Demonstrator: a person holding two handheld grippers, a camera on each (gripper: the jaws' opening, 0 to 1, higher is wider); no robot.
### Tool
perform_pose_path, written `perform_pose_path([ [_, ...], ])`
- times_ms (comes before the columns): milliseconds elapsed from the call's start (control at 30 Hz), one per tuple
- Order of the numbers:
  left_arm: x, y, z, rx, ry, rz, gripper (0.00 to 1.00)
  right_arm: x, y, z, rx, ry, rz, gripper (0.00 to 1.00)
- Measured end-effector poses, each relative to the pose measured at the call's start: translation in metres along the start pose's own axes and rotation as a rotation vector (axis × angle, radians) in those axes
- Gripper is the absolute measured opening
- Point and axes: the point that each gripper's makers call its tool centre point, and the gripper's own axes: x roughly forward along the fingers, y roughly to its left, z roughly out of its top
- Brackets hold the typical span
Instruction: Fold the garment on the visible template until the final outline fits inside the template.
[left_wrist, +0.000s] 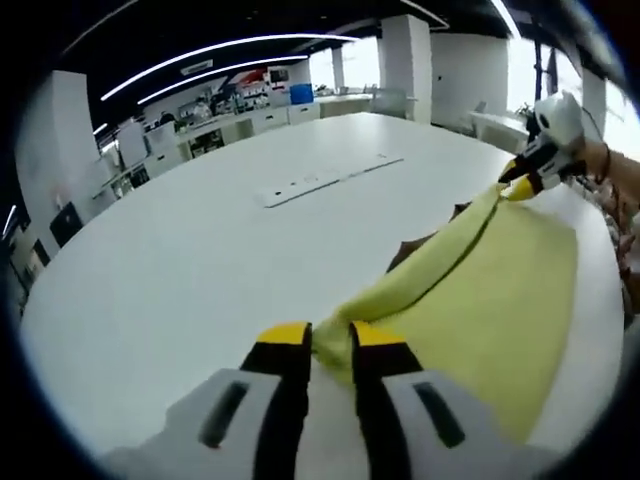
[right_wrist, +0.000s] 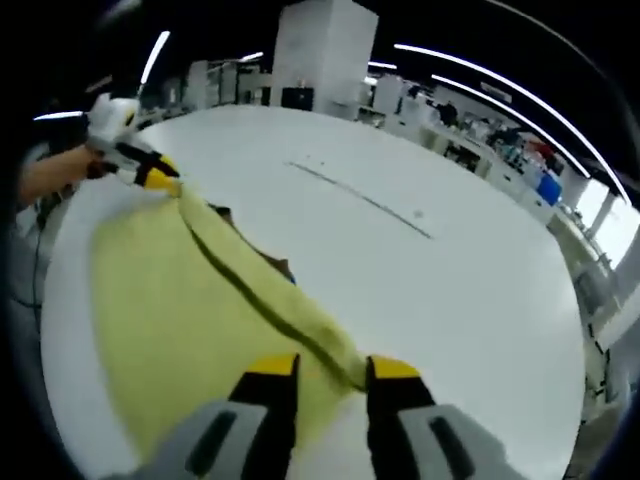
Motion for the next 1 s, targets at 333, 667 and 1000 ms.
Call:
perform_pose_path([
  [333, 0.007, 0.005, -0.019, 0.262, 0.053, 0.002, 0.16, 0.009, -0.013, 0.0, -0.134, -0.006, -0.056, 0.21],
  [667, 0.013, -0.003, -0.025, 0.409, 0.06, -0.004, 0.11, 0.024, -0.01, -0.004, -0.138, 0.0, -0.032, 0.2],
  [1000, 0.019, 0.0, -0.022, 0.371, 0.053, -0.055, 0.05, 0.025, -0.011, -0.005, -0.058, -0.016, -0.005, 0.16],
])
